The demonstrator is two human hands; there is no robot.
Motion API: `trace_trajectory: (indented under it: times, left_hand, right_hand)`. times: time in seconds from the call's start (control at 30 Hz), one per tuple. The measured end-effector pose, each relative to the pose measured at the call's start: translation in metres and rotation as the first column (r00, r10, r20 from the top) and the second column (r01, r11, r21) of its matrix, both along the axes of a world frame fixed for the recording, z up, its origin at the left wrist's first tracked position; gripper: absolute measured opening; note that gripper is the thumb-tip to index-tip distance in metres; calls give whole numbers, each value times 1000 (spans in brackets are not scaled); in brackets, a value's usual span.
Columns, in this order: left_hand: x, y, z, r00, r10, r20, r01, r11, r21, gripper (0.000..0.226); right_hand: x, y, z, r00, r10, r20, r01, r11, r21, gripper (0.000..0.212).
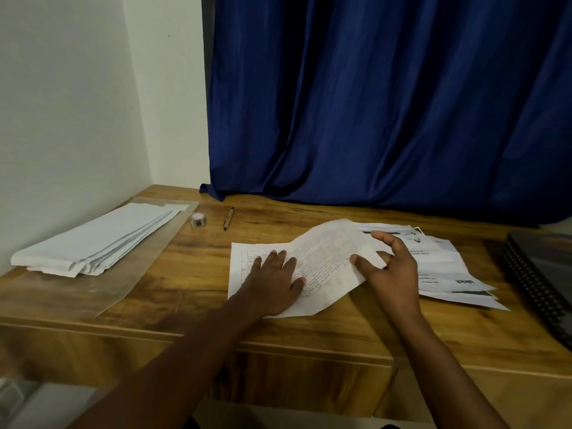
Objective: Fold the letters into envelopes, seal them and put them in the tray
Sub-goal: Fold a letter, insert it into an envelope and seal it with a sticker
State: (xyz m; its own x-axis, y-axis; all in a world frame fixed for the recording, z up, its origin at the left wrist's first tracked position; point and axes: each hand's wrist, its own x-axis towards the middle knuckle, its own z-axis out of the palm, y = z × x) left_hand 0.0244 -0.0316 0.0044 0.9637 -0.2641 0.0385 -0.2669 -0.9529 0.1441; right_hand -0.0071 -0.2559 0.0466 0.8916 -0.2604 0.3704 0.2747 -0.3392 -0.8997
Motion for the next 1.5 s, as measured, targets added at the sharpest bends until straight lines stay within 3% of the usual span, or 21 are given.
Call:
trace_trajectory:
  times: [0.07, 0.13, 0.2, 0.27, 0.37, 0.43, 0.5, 0.57, 0.63, 0.77, 0.83, 0.9, 1.0, 1.17, 1.23, 1.33, 1.5]
  left_hand:
    - [0, 1, 2, 1000, -5, 12, 6, 997, -77, 65]
    - [-2, 7, 11, 1000, 22, 18, -14, 940, -341, 58]
    - [-7, 22, 22, 993, 112, 34, -66, 778, -624, 48]
    - [-15, 44, 31, 972, 225, 60, -91, 603, -793, 39]
    - [-33, 78, 38, 917, 392, -69, -237, 398, -886, 50]
    - [-51, 97, 41, 903, 399, -157, -311, 356, -881, 59]
    - [-67, 109, 41, 906, 383, -180, -340, 405, -849, 66]
    - [-79, 113, 44, 908, 390, -154, -352, 511, -784, 63]
    - [-83, 109, 48, 915, 372, -158, -356, 556, -751, 62]
    - [-77, 96, 46, 954, 285, -89, -247, 584, -774, 42]
    - [-64, 89, 38, 967, 255, 7, -166, 650, -741, 38]
    - [-51, 82, 30, 975, 210, 77, -115, 768, -630, 45]
    - [-35, 66, 19, 978, 140, 154, -65, 909, -412, 48]
    - [-18, 46, 14, 972, 148, 182, -118, 979, -167, 56]
    - [-12, 43, 12, 979, 140, 151, -128, 988, -82, 64]
    - [-7, 43, 5, 990, 141, 3, -141, 988, 56, 80]
    - [-4, 47, 2, 987, 156, -32, -154, 986, 58, 67]
  right_hand:
    - [-7, 12, 9, 998, 42, 54, -40, 998, -44, 52]
    - [-13, 30, 17, 987, 134, 83, -130, 990, -49, 48]
    - [-20, 50, 25, 951, 305, 55, -302, 952, -49, 43]
    - [-22, 70, 29, 867, 498, -34, -499, 866, -32, 41]
    - [-10, 84, 27, 807, 582, -99, -585, 811, -4, 51]
    - [10, 82, 19, 828, 550, -104, -559, 822, -109, 33]
    - [35, 75, 9, 831, 522, -195, -556, 759, -338, 22]
    - [53, 70, 3, 801, 487, -348, -597, 607, -525, 35]
    - [59, 68, -2, 775, 449, -445, -628, 474, -617, 40]
    - [52, 68, -4, 877, 319, -360, -460, 338, -821, 35]
    - [39, 70, -3, 921, 238, -307, -365, 259, -894, 41]
    - [23, 71, -3, 931, 234, -279, -343, 308, -887, 39]
    - [13, 68, -2, 941, 255, -224, -323, 467, -823, 34]
    - [24, 88, 3, 980, 182, -79, -180, 650, -738, 42]
    - [29, 112, -3, 962, 246, -119, -253, 639, -726, 45]
    - [42, 134, -25, 913, 301, -275, -400, 528, -749, 49]
    - [60, 111, -38, 871, 230, -434, -491, 392, -778, 63]
